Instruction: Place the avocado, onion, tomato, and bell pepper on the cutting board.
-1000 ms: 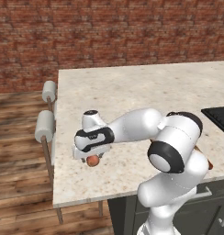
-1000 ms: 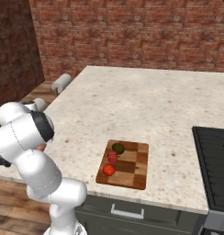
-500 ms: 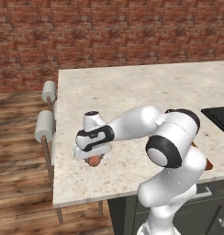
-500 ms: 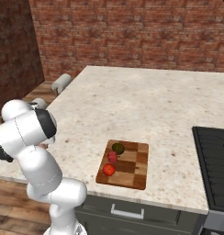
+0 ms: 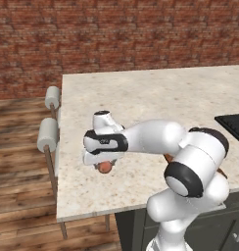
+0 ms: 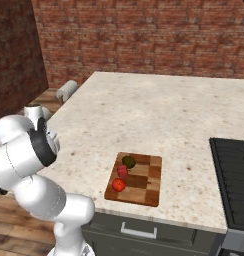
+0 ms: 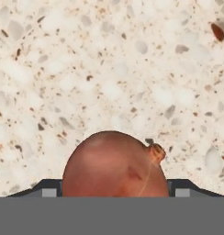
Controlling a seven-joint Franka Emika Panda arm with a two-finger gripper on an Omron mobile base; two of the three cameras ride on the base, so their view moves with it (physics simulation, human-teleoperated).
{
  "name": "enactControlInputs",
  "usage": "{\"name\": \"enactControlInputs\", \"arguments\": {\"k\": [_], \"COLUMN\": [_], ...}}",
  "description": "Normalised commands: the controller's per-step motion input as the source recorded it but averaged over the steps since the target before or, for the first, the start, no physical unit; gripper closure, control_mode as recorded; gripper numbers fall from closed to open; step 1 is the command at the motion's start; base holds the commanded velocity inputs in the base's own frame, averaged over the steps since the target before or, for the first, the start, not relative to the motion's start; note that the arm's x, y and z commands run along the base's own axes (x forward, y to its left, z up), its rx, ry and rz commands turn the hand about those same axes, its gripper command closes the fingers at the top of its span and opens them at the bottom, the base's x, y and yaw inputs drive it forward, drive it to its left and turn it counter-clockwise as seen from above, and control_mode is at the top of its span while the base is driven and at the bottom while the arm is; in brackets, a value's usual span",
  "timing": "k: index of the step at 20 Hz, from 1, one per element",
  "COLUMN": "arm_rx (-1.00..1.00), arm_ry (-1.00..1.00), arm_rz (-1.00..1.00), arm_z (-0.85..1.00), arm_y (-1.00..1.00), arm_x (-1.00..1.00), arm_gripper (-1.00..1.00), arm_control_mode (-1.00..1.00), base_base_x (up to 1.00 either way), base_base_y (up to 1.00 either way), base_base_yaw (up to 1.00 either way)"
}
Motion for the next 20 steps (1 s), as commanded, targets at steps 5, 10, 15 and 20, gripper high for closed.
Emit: {"name": "enactControlInputs", "arguments": {"k": [5,10,15,20], "arm_rx": [-0.03,-0.06,-0.07,-0.09], "arm_ry": [0.00,0.00,0.00,-0.04], "arm_rz": [-0.05,-0.07,-0.04,-0.02], "arm_z": [0.69,0.71,0.61,0.59], "arm_y": [-0.59,-0.78,-0.86,-0.81], "arm_x": [-0.18,-0.19,-0.16,-0.08], "arm_gripper": [1.00,1.00,1.00,1.00], "arm_control_mode": [-1.00,-1.00,-1.00,-1.00], "base_base_x": [0.00,0.00,0.00,0.00], "base_base_y": [0.00,0.00,0.00,0.00], "base_base_yaw": [0.00,0.00,0.00,0.00]}}
